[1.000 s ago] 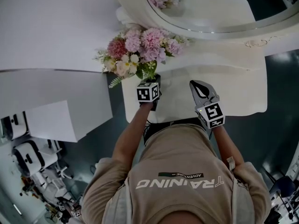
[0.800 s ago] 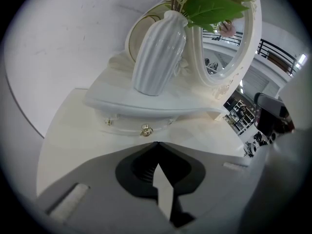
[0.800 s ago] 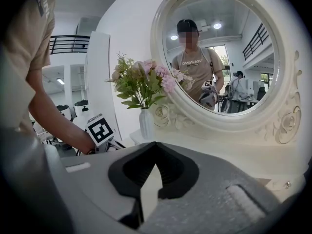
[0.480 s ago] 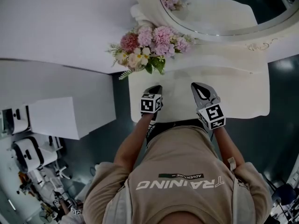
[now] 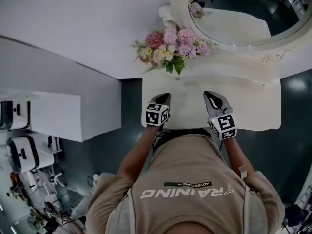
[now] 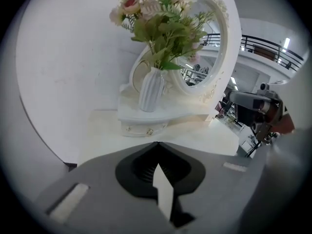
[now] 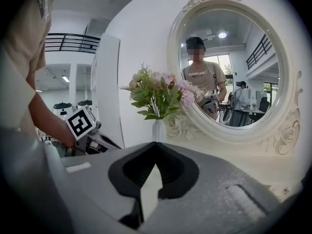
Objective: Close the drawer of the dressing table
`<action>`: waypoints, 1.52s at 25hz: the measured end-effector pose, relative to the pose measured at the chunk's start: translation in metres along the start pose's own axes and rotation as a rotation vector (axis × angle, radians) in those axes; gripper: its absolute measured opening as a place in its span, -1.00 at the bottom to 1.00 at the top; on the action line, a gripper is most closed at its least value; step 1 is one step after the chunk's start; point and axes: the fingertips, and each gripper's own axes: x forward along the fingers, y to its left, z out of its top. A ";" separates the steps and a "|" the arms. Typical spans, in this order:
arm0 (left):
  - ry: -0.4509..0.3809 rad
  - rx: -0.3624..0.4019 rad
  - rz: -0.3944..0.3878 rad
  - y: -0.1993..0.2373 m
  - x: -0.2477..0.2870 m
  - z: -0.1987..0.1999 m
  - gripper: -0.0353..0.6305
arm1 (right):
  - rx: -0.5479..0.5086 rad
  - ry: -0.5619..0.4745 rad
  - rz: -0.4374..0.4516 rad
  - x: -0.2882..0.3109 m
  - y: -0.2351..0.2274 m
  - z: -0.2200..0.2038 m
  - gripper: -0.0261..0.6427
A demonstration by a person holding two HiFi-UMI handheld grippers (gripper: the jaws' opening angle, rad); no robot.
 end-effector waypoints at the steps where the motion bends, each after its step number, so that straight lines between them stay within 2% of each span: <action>1: -0.016 0.016 0.000 -0.001 -0.006 0.005 -0.84 | -0.005 -0.003 0.000 0.000 0.002 0.002 -0.91; 8: -0.125 0.075 -0.003 -0.008 -0.044 0.041 -0.84 | -0.043 -0.085 -0.027 -0.008 0.009 0.035 -0.92; 21: -0.256 0.201 -0.011 -0.018 -0.083 0.105 -0.84 | -0.099 -0.129 -0.082 -0.019 -0.010 0.070 -0.92; 31: -0.454 0.201 -0.012 -0.030 -0.137 0.168 -0.84 | -0.144 -0.240 -0.078 -0.034 -0.005 0.134 -0.92; 38: -0.537 0.219 0.003 -0.033 -0.159 0.196 -0.84 | -0.165 -0.312 -0.060 -0.040 0.007 0.166 -0.92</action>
